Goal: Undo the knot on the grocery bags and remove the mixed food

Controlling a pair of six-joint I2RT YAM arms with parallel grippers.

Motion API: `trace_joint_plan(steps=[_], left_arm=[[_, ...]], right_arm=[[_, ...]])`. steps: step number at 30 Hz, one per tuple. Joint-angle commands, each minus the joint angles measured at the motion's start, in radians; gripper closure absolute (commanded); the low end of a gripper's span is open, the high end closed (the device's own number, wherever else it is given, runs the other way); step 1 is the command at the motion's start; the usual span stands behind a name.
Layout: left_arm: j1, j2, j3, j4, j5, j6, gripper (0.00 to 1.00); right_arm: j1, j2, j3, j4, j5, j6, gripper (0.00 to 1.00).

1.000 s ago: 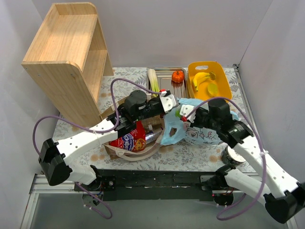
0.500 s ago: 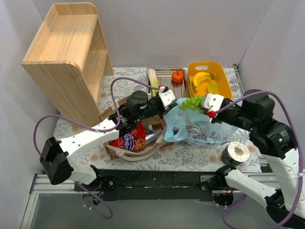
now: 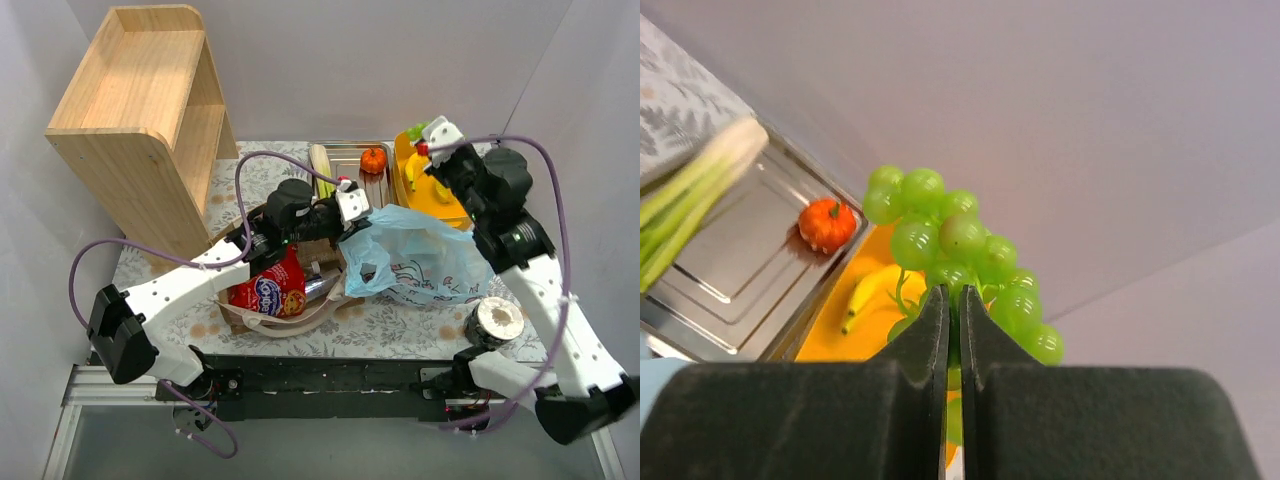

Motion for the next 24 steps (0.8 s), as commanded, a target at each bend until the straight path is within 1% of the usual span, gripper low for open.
trace_joint_plan(steps=[1, 2, 3, 4, 5, 6, 7, 8, 10, 13, 15, 17, 18, 20, 21, 22, 24], left_arm=[[0.045, -0.066, 0.059, -0.094, 0.064, 0.049, 1.00], [0.055, -0.074, 0.077, -0.103, 0.064, 0.029, 1.00], [0.076, -0.077, 0.094, -0.112, 0.062, 0.008, 1.00], [0.087, -0.077, 0.114, -0.132, 0.071, -0.076, 1.00], [0.101, -0.071, 0.172, -0.190, 0.097, -0.130, 1.00], [0.120, -0.062, 0.194, -0.222, 0.116, -0.181, 1.00], [0.119, -0.045, 0.212, -0.273, 0.113, -0.234, 1.00], [0.124, -0.042, 0.223, -0.287, 0.084, -0.303, 1.00], [0.162, -0.053, 0.202, -0.270, 0.091, -0.345, 1.00], [0.180, -0.079, 0.189, -0.263, 0.088, -0.357, 1.00], [0.182, -0.085, 0.197, -0.290, 0.088, -0.330, 1.00], [0.184, -0.097, 0.186, -0.332, 0.084, -0.269, 1.00], [0.184, -0.115, 0.177, -0.347, 0.079, -0.168, 1.00], [0.184, -0.143, 0.127, -0.396, 0.082, -0.048, 1.00], [0.184, -0.183, 0.099, -0.411, 0.088, 0.098, 1.00], [0.184, -0.203, 0.044, -0.440, 0.090, 0.165, 1.00], [0.184, -0.270, -0.020, -0.447, 0.076, 0.326, 1.00]], right_arm=[[-0.202, 0.188, 0.135, 0.109, -0.039, 0.259, 0.99], [-0.257, 0.233, 0.169, 0.081, -0.064, 0.280, 0.99], [-0.276, 0.310, 0.196, 0.020, -0.091, 0.286, 0.99], [-0.288, 0.345, 0.219, 0.004, -0.111, 0.285, 0.99], [-0.306, 0.372, 0.241, -0.008, -0.143, 0.286, 0.99], [-0.313, 0.418, 0.249, -0.022, -0.154, 0.292, 0.99], [-0.320, 0.434, 0.253, -0.026, -0.176, 0.312, 0.99], [-0.337, 0.449, 0.253, -0.023, -0.187, 0.327, 0.99], [-0.353, 0.486, 0.253, -0.017, -0.202, 0.357, 0.99], [-0.391, 0.530, 0.258, -0.008, -0.230, 0.419, 0.99], [-0.420, 0.560, 0.255, -0.007, -0.246, 0.441, 0.99], [-0.431, 0.586, 0.253, -0.014, -0.271, 0.444, 0.99], [-0.432, 0.593, 0.252, -0.022, -0.282, 0.447, 0.99], [-0.432, 0.606, 0.238, -0.023, -0.325, 0.456, 0.99], [-0.432, 0.604, 0.231, -0.019, -0.340, 0.473, 0.99], [-0.431, 0.604, 0.208, -0.011, -0.370, 0.485, 0.99], [-0.432, 0.595, 0.186, 0.024, -0.395, 0.516, 0.99]])
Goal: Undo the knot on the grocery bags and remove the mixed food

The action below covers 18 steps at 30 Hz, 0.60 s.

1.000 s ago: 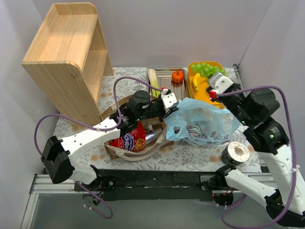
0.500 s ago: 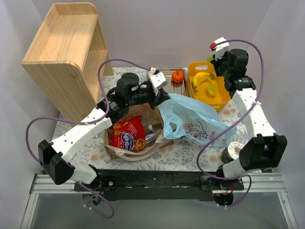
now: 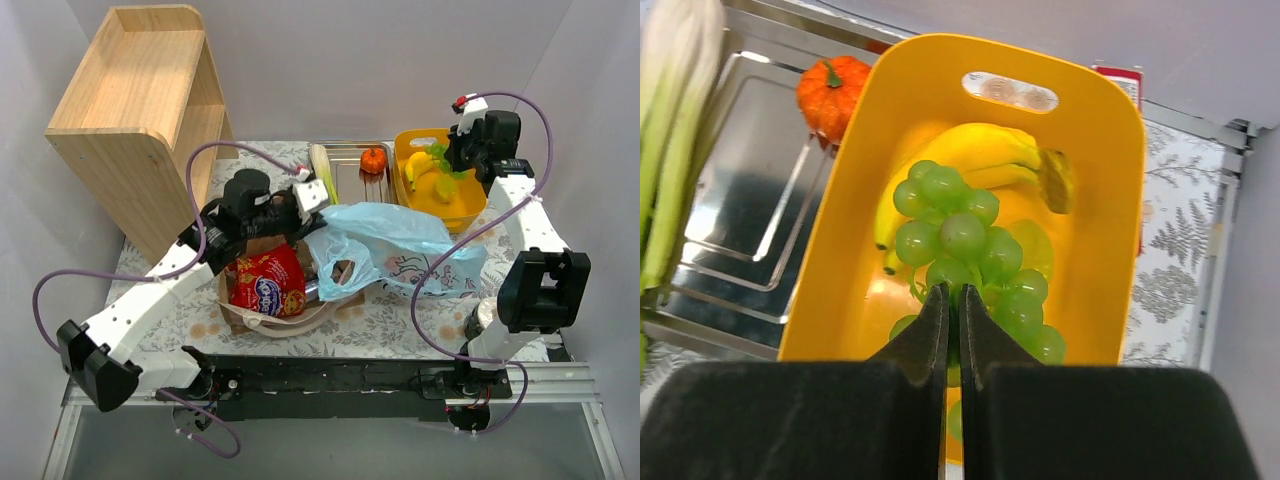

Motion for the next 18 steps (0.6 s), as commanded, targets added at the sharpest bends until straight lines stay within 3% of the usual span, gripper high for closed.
trace_joint_plan(steps=[1, 5, 10, 14, 18], left_arm=[[0.002, -0.162, -0.164, -0.100, -0.002, 0.439, 1.00], [0.002, -0.245, -0.272, -0.021, -0.011, 0.562, 1.00], [0.002, -0.297, -0.344, 0.063, -0.066, 0.622, 1.00], [0.002, -0.342, -0.417, 0.165, -0.089, 0.622, 1.00], [0.002, -0.356, -0.454, 0.236, -0.114, 0.594, 1.00]], right_arm=[[0.006, -0.026, -0.027, 0.085, -0.124, 0.082, 0.99], [-0.023, -0.015, -0.004, 0.078, -0.156, 0.110, 0.99], [-0.142, -0.027, 0.103, 0.061, -0.466, 0.274, 0.99], [-0.150, -0.084, 0.084, 0.077, -0.438, 0.268, 0.99], [-0.149, -0.030, 0.089, 0.076, -0.415, 0.299, 0.99]])
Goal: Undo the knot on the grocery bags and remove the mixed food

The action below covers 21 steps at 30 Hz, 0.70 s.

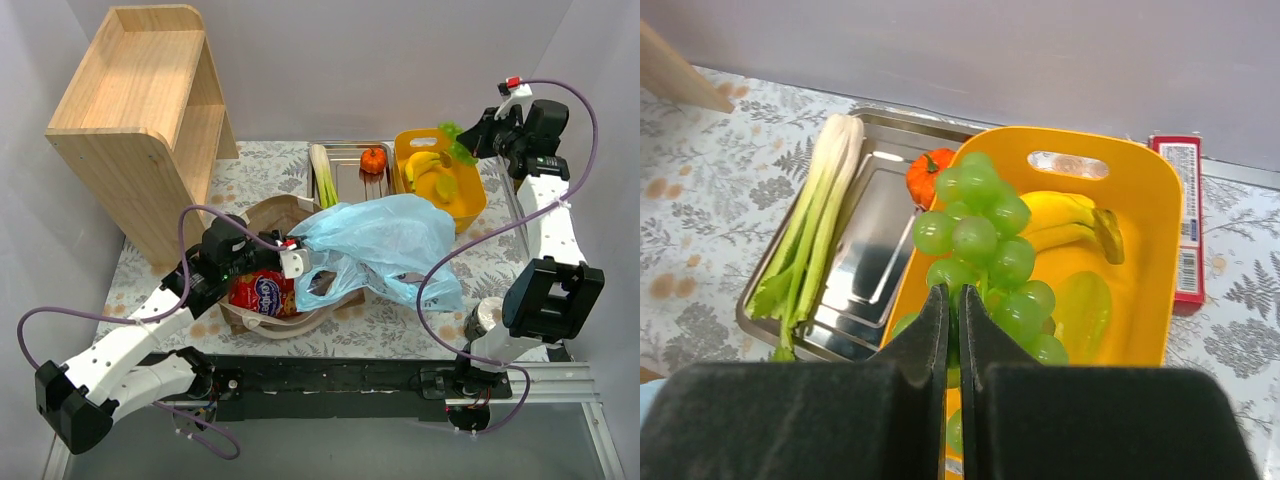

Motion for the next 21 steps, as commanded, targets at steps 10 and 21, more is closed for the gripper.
trace_joint_plan(steps=[10, 21], left_arm=[[0.003, -0.069, 0.047, -0.046, -0.047, 0.015, 1.00], [0.003, -0.037, 0.106, -0.113, -0.081, -0.006, 1.00]], right_arm=[[0.060, 0.218, 0.063, 0.051, 0.131, 0.190, 0.99], [0.140, 0.327, 0.057, -0.005, 0.323, 0.232, 0.99]])
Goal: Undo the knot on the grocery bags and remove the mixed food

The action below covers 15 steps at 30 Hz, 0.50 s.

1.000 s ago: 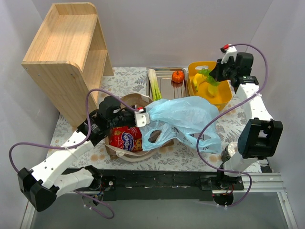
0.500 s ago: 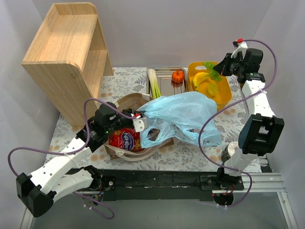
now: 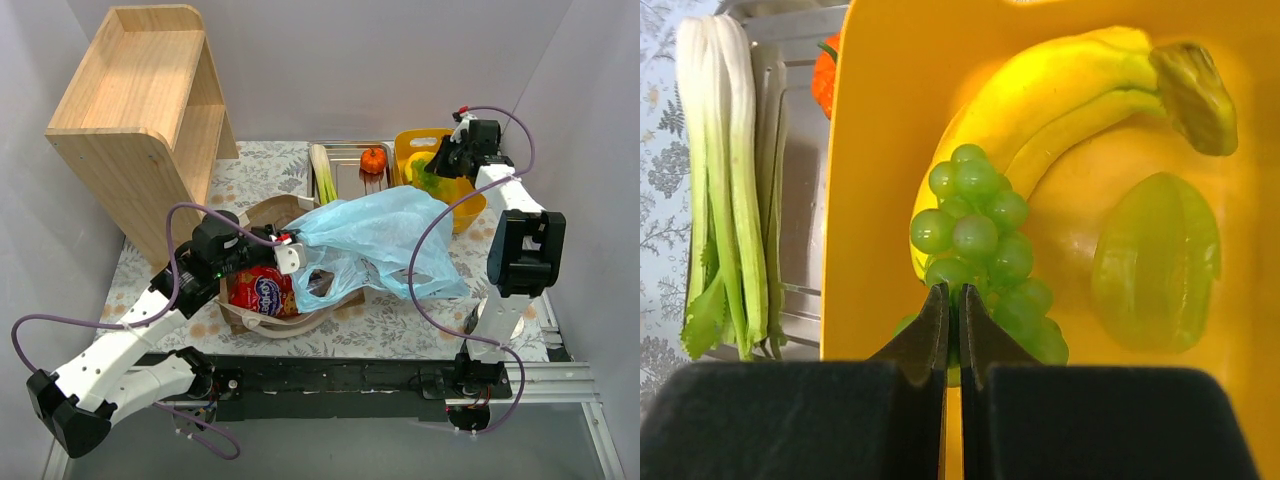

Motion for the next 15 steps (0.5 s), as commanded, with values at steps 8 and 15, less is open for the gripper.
trace_joint_plan(steps=[8, 15], left_arm=[[0.003, 0.017, 0.043, -0.020, -0.014, -0.009, 1.00], [0.003, 0.022, 0.046, 0.013, 0.010, -0.020, 1.00]], right_arm=[[0.002, -0.016, -0.044, 0.013, 0.120, 0.115, 0.87], [0.001, -0.095, -0.083, 0.048, -0.018, 0.072, 0.08]])
